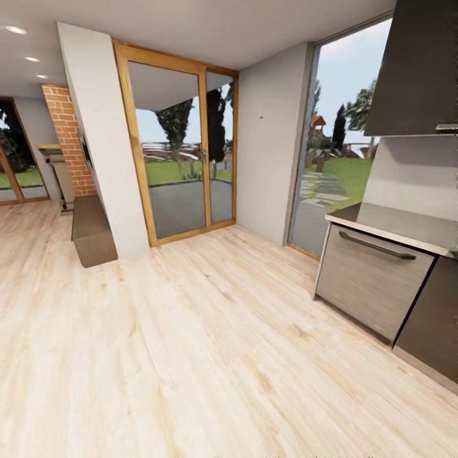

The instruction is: Pick up the poster from the kitchen countertop and hang it on one of the wall nails in the kitchen.

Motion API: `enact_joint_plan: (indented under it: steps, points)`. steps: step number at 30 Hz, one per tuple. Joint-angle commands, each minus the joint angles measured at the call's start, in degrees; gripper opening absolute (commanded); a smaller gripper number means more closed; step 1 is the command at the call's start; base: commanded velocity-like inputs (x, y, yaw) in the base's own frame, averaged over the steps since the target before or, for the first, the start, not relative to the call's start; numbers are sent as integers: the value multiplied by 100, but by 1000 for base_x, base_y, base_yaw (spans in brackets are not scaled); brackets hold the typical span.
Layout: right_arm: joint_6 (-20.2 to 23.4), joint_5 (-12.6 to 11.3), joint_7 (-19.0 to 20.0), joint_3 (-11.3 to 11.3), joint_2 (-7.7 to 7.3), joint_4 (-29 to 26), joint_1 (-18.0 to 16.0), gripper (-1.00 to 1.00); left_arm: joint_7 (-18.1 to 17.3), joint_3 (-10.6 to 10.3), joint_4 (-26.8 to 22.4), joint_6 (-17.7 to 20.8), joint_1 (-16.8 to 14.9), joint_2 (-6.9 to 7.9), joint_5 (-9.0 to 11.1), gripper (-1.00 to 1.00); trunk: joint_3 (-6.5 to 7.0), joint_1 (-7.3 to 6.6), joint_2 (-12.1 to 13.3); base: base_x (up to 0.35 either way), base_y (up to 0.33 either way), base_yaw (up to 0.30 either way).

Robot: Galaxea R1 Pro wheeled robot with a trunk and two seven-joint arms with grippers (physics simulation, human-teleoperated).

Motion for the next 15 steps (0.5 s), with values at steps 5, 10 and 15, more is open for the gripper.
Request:
enact_joint_plan:
  steps: [5,10,15]
  points:
    - [-18,5,-1,1,0,5,-3,100,2,5,-9,0,3,-1,-3,100,-47,0,-3,0,0,-134]
    - [-18,11,0,7,0,5,-3,100,2,5,-9,0,3,-1,-3,100,-83,0,-3,0,0,-96]
    - [-15,13,6,9,0,5,-3,100,2,5,-9,0,3,-1,-3,100,-92,0,-3,0,0,-65]
